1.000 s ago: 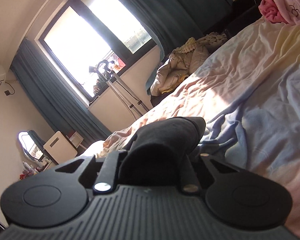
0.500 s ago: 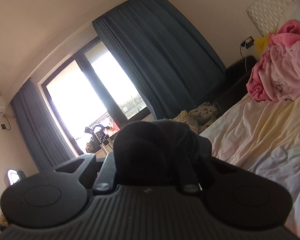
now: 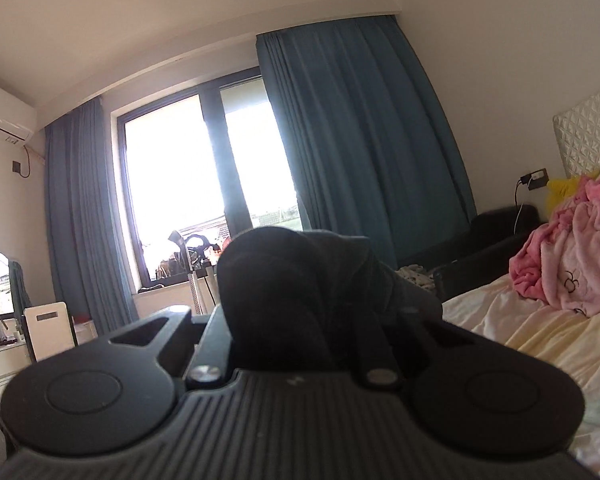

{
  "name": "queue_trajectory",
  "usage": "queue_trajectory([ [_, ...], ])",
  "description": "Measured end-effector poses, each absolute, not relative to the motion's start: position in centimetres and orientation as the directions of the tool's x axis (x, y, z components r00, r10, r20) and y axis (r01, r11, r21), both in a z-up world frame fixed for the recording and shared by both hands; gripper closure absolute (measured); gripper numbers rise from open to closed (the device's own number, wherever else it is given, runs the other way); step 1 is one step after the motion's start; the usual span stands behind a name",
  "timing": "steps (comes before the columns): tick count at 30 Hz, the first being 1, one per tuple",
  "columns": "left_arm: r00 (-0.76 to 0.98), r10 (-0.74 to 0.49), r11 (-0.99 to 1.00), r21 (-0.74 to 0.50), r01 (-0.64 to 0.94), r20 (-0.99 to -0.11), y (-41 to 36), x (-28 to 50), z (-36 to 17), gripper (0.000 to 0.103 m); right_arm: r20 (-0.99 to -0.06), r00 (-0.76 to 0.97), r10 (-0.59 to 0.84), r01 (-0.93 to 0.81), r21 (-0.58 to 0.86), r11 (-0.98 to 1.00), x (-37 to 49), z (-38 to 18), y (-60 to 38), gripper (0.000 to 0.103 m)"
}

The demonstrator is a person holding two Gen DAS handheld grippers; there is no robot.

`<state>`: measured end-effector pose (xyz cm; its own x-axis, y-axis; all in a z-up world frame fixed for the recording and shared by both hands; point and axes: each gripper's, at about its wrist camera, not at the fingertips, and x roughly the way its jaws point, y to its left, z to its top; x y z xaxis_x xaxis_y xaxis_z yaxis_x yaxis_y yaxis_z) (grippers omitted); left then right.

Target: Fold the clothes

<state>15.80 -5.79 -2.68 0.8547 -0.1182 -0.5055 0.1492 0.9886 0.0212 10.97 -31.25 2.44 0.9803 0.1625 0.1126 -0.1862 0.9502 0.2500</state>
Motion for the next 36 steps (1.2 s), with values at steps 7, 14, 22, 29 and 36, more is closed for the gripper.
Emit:
queue_trajectory([
  [7,0.922,0.01,0.998,-0.056,-0.034,-0.386,8.2,11.8,3.0,0.018,0.038,0.936,0.351,-0.351,-0.013,0.936,11.8,0.7,-17.4,0.085],
  [14,0.916,0.237,0.928,-0.202,-0.312,-0.323,20.0,6.0,5.6,0.018,-0.126,0.867,0.483,-0.499,-0.225,0.837,12.2,-4.4,-1.4,0.084],
  [22,0.901,0.285,0.882,-0.278,-0.381,-0.328,22.7,3.6,5.8,0.014,-0.247,0.807,0.536,-0.59,-0.333,0.735,11.6,-9.3,10.1,0.075],
  [29,0.931,0.189,0.887,-0.351,-0.298,-0.314,18.8,3.7,5.7,0.013,-0.192,0.755,0.627,-0.655,-0.262,0.708,9.0,-6.3,6.0,0.044],
  [36,0.944,0.067,0.91,-0.368,-0.19,-0.323,12.2,4.6,4.8,0.012,-0.184,0.742,0.645,-0.67,-0.16,0.725,5.4,-3.2,-3.3,0.04],
])
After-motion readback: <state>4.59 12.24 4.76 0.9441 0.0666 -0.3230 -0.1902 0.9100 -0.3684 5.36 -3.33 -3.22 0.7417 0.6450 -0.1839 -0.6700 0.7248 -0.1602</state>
